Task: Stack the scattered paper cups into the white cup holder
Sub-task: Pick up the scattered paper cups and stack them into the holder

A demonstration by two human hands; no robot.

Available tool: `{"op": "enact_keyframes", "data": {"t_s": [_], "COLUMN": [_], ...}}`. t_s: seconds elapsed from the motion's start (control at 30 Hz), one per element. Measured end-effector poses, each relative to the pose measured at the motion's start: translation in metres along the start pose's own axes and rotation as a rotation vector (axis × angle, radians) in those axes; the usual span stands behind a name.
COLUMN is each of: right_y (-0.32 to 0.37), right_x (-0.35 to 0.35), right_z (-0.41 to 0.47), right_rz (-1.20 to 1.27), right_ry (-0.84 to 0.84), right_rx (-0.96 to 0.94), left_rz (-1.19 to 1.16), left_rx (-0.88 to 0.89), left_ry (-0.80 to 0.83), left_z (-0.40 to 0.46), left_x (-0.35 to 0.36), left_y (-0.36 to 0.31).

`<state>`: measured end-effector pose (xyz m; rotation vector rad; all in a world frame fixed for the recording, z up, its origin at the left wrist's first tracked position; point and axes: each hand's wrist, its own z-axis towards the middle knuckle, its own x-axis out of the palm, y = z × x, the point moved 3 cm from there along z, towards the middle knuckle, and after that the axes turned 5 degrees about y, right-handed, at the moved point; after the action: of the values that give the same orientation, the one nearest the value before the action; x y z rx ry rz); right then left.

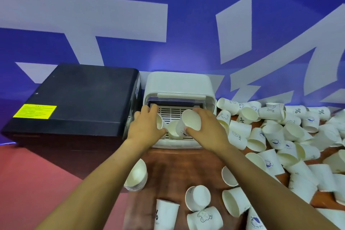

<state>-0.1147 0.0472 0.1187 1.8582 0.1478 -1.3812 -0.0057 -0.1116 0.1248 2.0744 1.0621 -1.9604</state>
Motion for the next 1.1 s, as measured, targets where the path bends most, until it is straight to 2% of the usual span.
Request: {"op": "enact_keyframes", "data": {"t_s": [0.77,0.93,1.1], "right_y": [-0.019,-0.022,-0.027], "right_x": [0.044,0.054,0.066], "right_z": [0.054,0.058,0.059], "right_rz": [-0.014,-0.012,0.008], "right_ry": [0.114,0.149,0.191], "right_rx": [-0.051,-0.032,-0.008], "left_rz": [-0.045,0.025,0.052], "left_rx": [0.053,0.040,0.012], "left_ry": [-0.012,0.045,0.179], "left_z": [0.051,0.063,0.070], "left_x": [0.035,0.041,0.055], "left_y": [0.008,0.012,0.020]}}
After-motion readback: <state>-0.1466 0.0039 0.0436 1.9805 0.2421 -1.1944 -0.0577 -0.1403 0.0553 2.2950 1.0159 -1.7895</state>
